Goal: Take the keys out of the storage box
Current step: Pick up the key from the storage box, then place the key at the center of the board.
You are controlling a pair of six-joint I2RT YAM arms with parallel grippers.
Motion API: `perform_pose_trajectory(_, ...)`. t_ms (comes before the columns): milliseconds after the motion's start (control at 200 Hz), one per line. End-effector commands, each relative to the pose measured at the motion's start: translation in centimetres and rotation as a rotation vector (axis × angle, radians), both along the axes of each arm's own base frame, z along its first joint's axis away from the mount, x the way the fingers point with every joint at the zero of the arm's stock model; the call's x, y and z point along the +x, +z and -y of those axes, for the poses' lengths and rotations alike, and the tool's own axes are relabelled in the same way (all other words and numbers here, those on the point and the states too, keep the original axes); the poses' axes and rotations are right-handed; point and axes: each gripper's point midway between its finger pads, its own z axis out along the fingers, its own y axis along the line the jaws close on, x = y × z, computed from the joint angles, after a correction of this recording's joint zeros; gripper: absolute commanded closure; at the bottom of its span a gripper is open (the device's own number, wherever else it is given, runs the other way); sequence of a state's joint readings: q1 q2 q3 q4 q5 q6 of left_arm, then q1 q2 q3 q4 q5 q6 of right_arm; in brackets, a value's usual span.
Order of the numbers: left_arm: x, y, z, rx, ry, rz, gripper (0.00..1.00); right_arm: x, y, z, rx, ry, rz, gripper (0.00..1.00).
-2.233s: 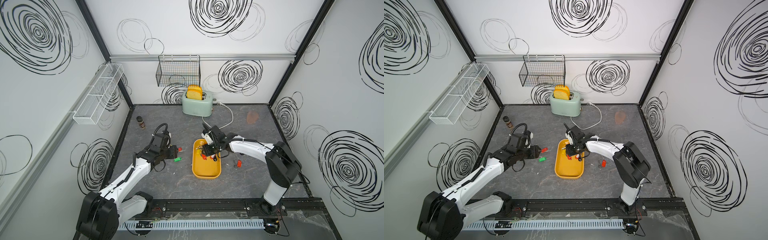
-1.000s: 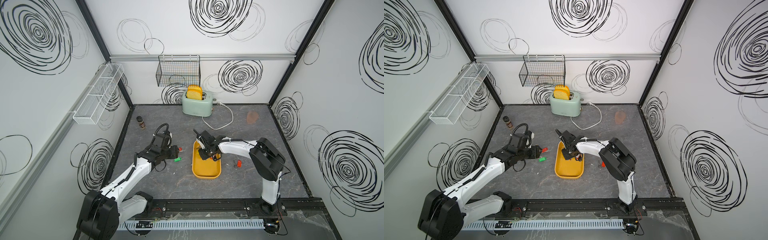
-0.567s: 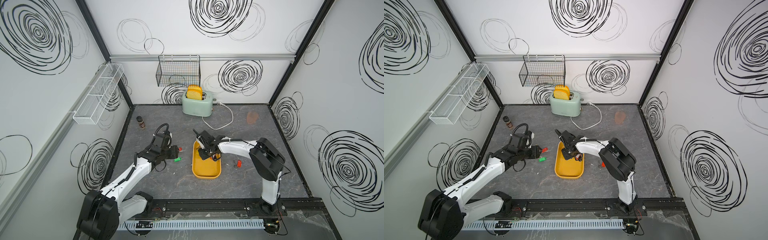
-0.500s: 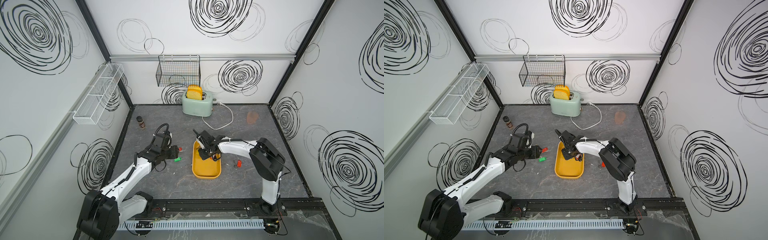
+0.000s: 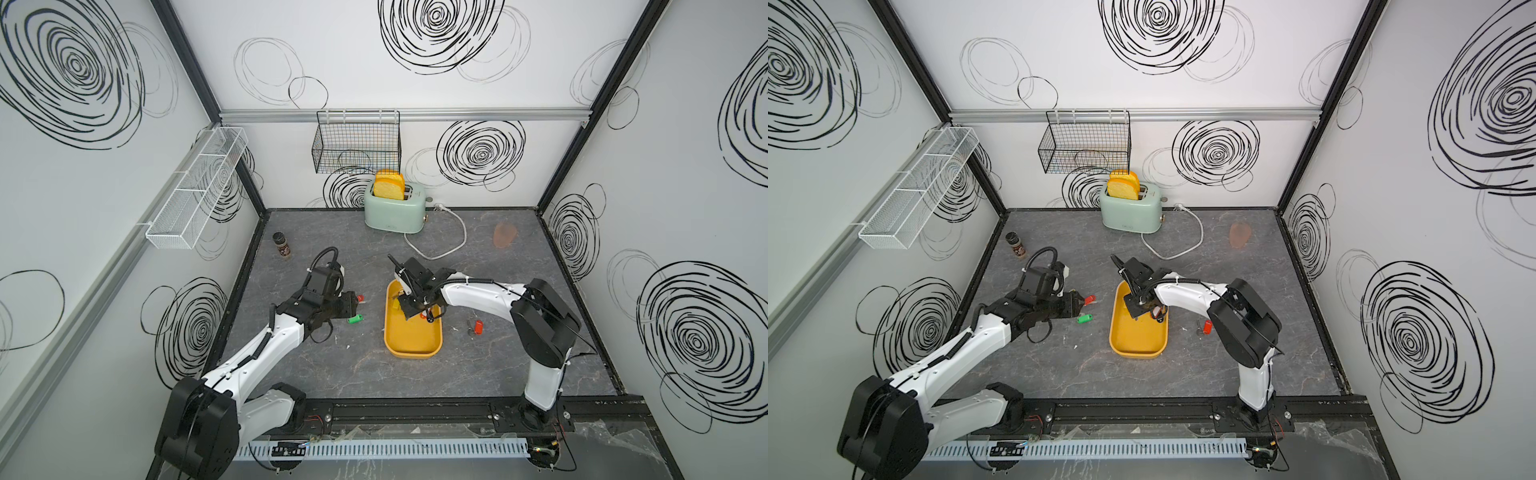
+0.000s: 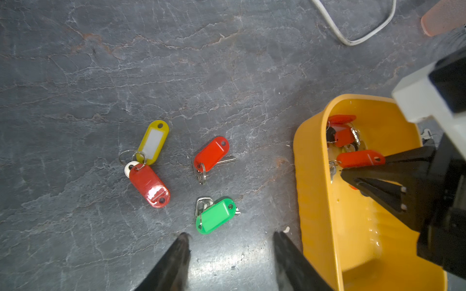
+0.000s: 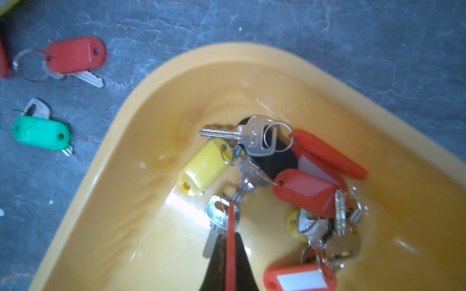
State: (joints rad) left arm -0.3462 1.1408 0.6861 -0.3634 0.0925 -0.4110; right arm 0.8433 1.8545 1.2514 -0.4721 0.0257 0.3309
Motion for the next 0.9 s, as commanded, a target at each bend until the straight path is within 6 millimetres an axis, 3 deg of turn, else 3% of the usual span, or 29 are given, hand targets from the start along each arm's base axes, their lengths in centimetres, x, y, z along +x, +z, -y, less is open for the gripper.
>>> perform_pose_trajectory(0, 0.7, 0.4, 0.3, -0.004, -0.004, 0.031, 0.42, 0.0, 2.4, -0.2, 0.024, 0.002, 0.029, 1.0)
perform_pose_trajectory(265, 0.6, 0.4, 0.4, -0.009, -0.008, 0.031, 0.42, 0.3, 6.1, 0.4, 0.066, -0.019, 0.096, 1.0)
perform_pose_trajectory(515, 0.5, 0.6, 0.9, -0.027, -0.026, 0.037, 0.43, 0.5, 9.3, 3.1, 0.102, -0.089, 0.152, 1.0)
perform_pose_trajectory(735, 0.3, 1.0, 1.9, -0.048, -0.06, 0.052, 0.42, 0.8, 11.5, 8.1, 0.124, -0.227, 0.179, 1.0)
perform_pose_trajectory(895, 0.1, 1.0, 2.2, -0.047, -0.074, 0.051, 0.42, 0.8, 11.7, 13.9, 0.111, -0.382, 0.176, 1.0)
